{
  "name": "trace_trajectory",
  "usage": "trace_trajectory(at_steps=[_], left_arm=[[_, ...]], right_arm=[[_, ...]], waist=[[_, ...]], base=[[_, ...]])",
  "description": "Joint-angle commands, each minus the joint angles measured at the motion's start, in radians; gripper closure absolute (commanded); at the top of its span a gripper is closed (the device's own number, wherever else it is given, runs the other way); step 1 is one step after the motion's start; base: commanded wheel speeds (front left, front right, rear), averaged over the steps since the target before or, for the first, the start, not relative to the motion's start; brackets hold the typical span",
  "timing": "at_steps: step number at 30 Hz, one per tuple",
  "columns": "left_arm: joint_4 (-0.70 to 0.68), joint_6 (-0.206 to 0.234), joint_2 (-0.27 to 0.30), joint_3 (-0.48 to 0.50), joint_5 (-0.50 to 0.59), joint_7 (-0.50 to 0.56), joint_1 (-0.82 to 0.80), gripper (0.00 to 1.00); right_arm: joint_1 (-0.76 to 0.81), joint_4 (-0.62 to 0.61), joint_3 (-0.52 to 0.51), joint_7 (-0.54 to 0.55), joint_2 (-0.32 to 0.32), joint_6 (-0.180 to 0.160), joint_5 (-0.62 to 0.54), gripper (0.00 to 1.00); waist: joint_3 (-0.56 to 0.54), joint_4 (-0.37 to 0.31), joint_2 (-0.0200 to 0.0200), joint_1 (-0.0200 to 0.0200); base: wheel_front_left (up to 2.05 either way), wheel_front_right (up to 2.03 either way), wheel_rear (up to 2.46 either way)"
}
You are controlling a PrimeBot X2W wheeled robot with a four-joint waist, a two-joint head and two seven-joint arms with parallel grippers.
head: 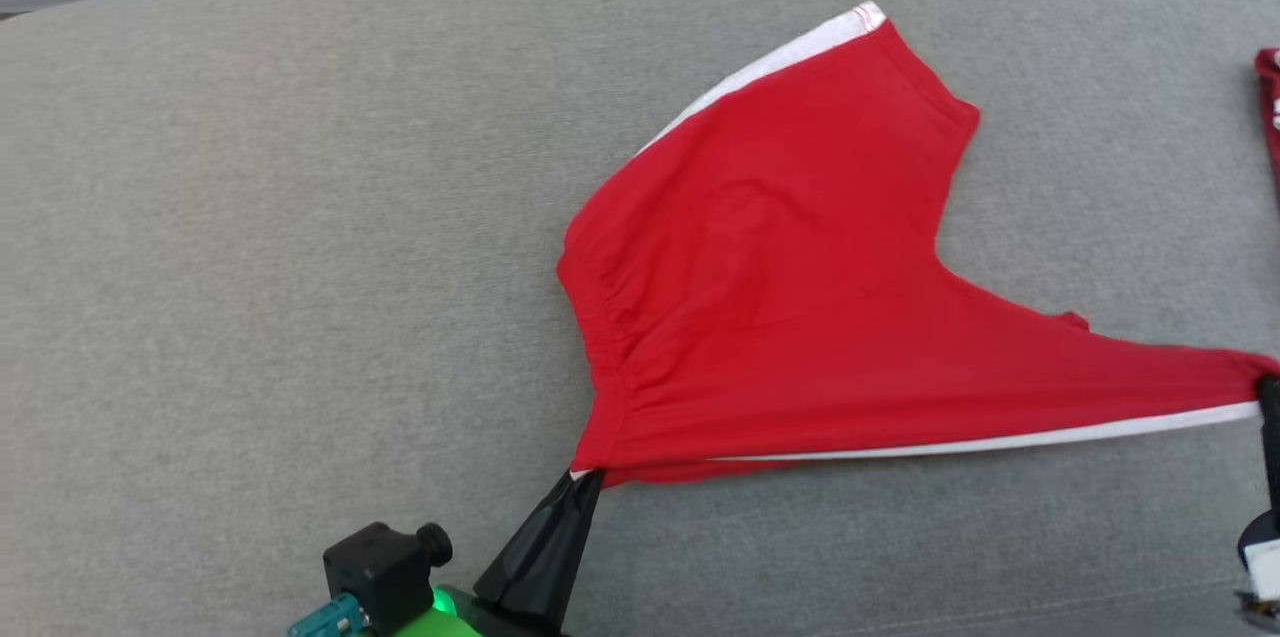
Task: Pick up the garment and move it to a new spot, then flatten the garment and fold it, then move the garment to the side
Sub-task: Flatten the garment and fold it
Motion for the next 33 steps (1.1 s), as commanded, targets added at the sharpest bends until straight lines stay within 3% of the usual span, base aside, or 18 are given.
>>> trace_trajectory(at_steps=[1, 10, 23, 33], left_arm=[[0.003, 0.009, 0.002, 0.017, -0.009, -0.001, -0.009, 1.00], [0.077, -0.061, -0.099, 0.025, -0.116, 0.059, -0.151, 1.00], [0.135, -0.083, -0.226, 0.054, -0.207, 0.145, -0.381, 1.00], [0.330, -0.071, -0.301, 0.074, -0.227, 0.139, -0.540, 1.00]], right_arm=[[-0.020, -0.011, -0.034, 0.009, -0.008, -0.005, -0.005, 1.00], [-0.313, 0.046, -0.008, 0.146, -0.005, -0.004, -0.095, 1.00], [-0.782, 0.297, 0.014, 0.345, -0.042, -0.003, -0.333, 1.00], [-0.990, 0.528, 0.048, 0.330, -0.083, -0.003, -0.475, 1.00]], waist=[[-0.006, 0.037, 0.0000, 0.0001], [0.099, 0.073, 0.0000, 0.0001], [0.196, 0.164, 0.0000, 0.0001], [0.234, 0.195, 0.0000, 0.0001]], base=[[0.00, 0.00, 0.00], [0.00, 0.00, 0.00], [0.00, 0.00, 0.00], [0.00, 0.00, 0.00]])
